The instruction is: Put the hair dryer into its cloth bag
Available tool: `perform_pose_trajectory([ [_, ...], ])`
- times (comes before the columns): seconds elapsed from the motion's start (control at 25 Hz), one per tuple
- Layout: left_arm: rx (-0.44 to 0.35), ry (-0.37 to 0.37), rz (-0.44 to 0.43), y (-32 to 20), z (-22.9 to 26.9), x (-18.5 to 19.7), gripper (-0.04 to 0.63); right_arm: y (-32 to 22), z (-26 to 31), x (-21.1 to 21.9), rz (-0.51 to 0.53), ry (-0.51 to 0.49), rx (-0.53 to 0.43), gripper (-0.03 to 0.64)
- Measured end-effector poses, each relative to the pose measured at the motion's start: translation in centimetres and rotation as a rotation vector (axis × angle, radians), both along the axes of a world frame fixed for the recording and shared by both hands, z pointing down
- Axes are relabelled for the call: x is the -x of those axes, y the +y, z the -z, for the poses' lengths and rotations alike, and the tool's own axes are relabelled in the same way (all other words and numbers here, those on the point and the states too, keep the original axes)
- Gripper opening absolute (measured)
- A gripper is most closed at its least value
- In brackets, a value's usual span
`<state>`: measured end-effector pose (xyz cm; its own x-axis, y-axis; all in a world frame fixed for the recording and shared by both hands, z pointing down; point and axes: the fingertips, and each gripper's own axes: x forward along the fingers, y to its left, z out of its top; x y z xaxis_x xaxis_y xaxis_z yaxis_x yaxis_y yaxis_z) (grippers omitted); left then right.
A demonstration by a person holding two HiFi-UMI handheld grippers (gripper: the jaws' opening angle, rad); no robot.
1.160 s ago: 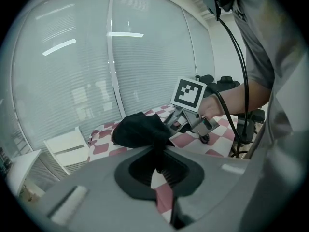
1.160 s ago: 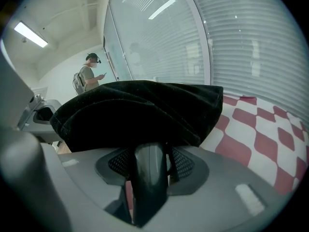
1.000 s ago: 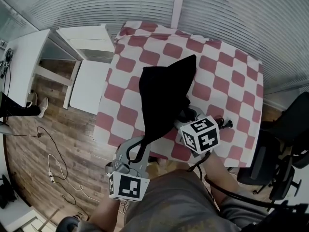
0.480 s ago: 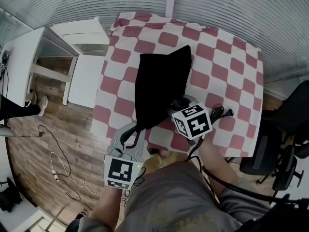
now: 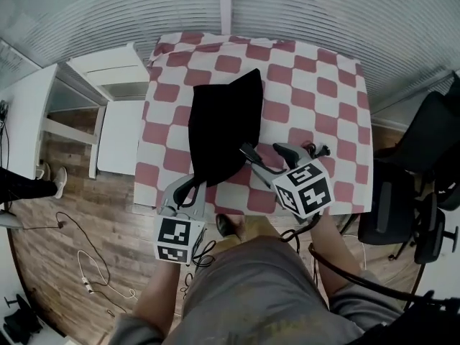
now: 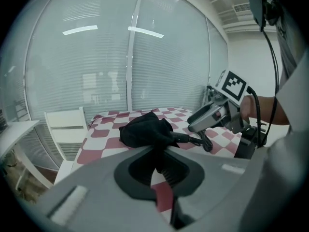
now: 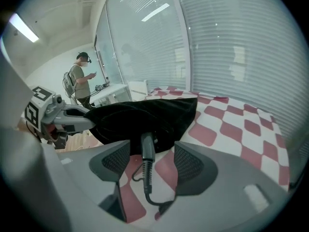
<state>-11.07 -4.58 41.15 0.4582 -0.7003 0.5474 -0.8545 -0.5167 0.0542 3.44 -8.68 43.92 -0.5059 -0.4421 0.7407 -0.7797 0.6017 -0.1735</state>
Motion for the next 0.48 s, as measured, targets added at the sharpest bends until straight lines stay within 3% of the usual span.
perform_pose_trajectory([
  [0.28, 0.006, 0.062, 0.0, -0.6, 0.9, 0.5, 0.008, 2.5, 1.8, -7.8, -0.222, 0.013, -0.036, 0.31],
  [0.48, 0.01, 0.082, -0.018, -1.4, 1.5, -0.4, 0.008, 4.2, -0.7, -13.4, -0.421, -0.009, 0.048, 0.318],
])
